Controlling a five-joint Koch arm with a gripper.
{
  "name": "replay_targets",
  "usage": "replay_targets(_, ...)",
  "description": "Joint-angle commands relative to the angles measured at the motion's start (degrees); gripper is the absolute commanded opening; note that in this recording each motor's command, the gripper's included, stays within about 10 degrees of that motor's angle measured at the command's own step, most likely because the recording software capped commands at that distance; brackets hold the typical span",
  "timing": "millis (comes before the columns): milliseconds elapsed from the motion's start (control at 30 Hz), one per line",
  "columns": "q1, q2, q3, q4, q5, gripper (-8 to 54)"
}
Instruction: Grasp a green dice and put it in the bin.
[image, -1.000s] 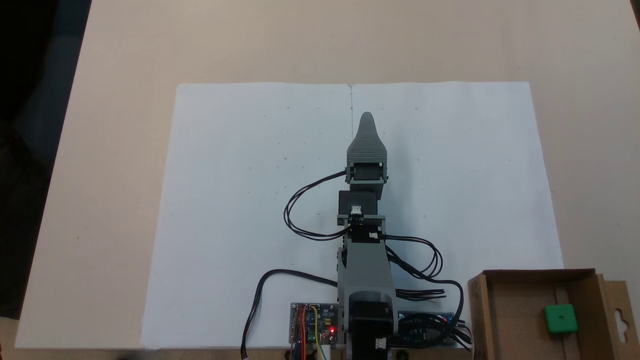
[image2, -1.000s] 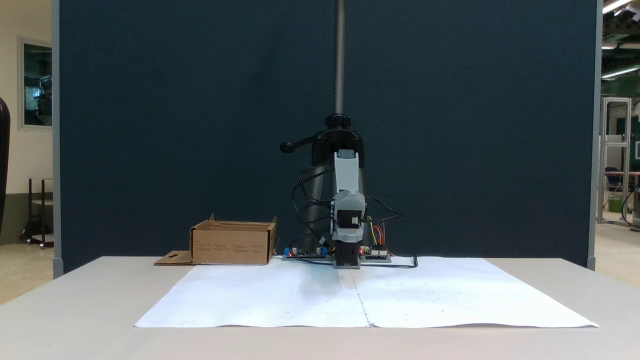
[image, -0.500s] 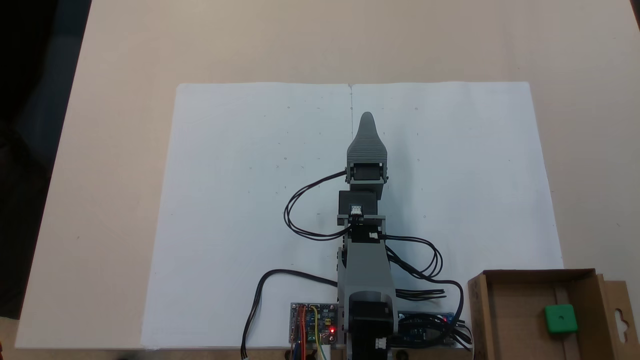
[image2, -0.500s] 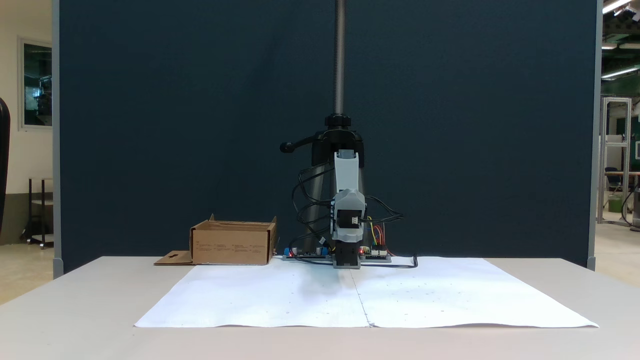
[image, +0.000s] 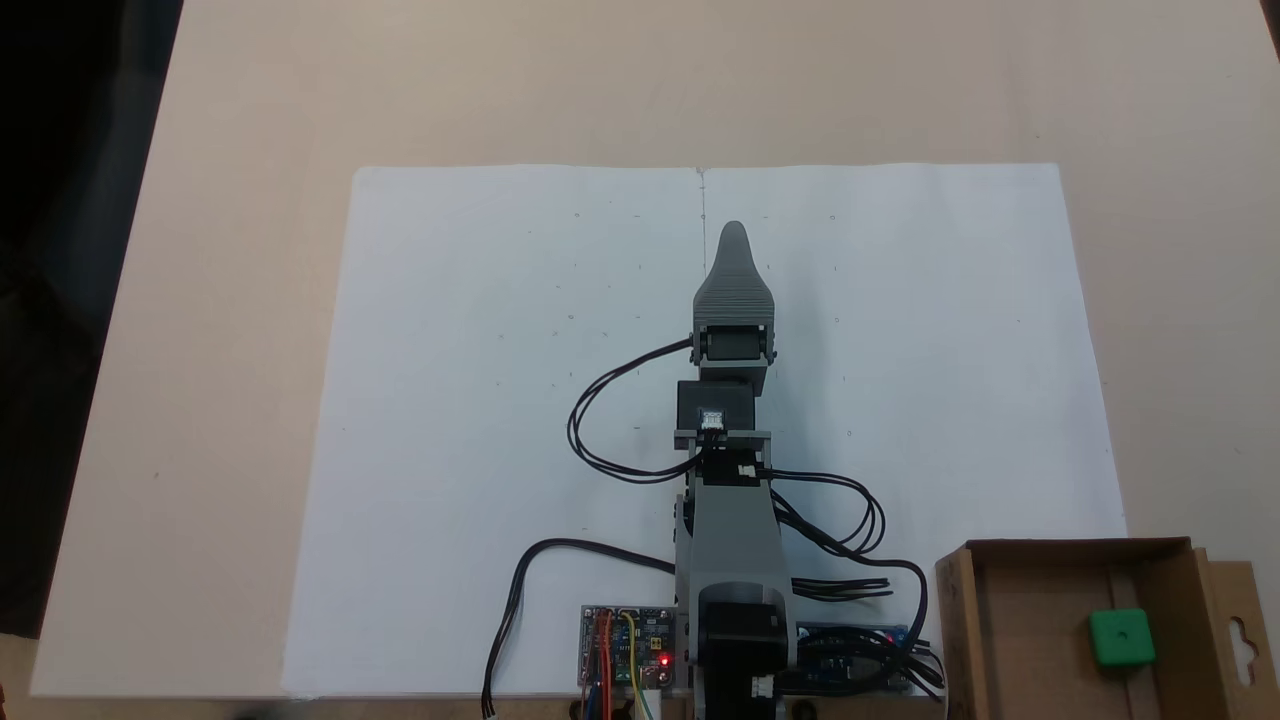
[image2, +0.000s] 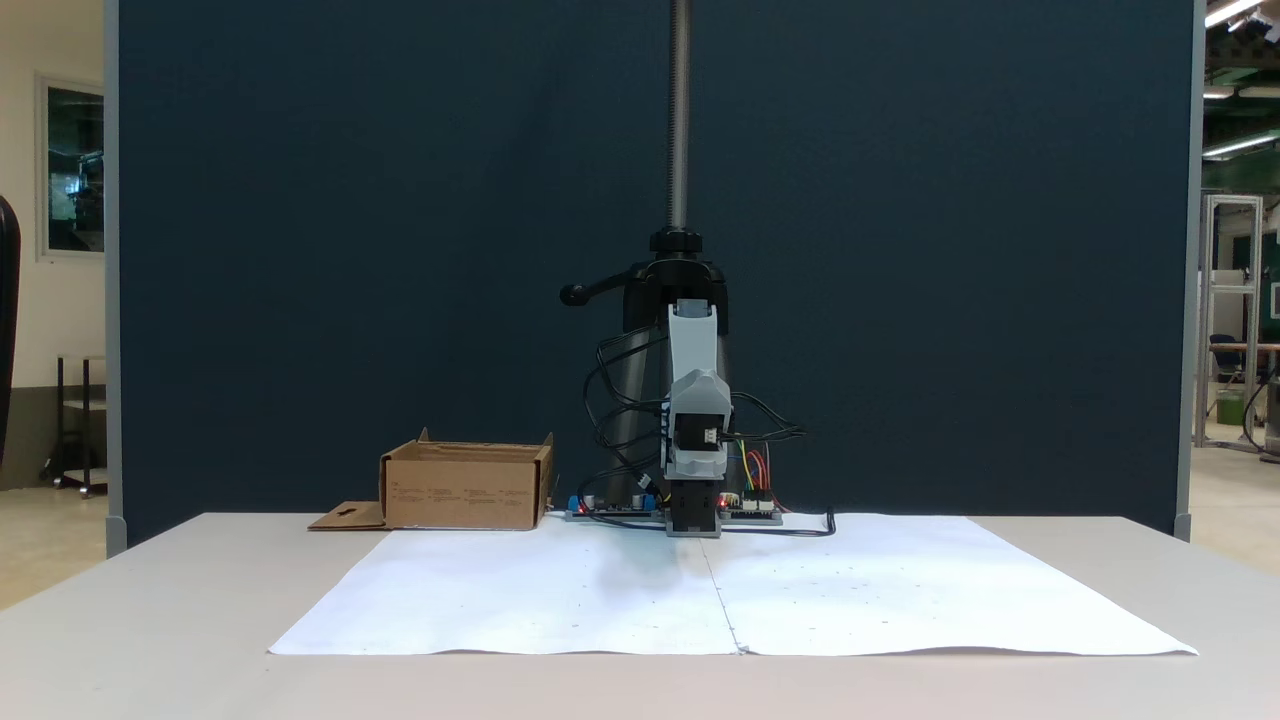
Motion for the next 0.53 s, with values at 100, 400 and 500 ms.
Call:
replay_targets(100, 0.88, 6.77, 4.13, -9.32, 1.41, 47.2)
replay_targets(400, 0.88, 6.77, 4.13, -9.40, 1.41, 47.2)
replay_targets(500, 0.97, 6.77, 4.13, -9.40, 1.41, 47.2)
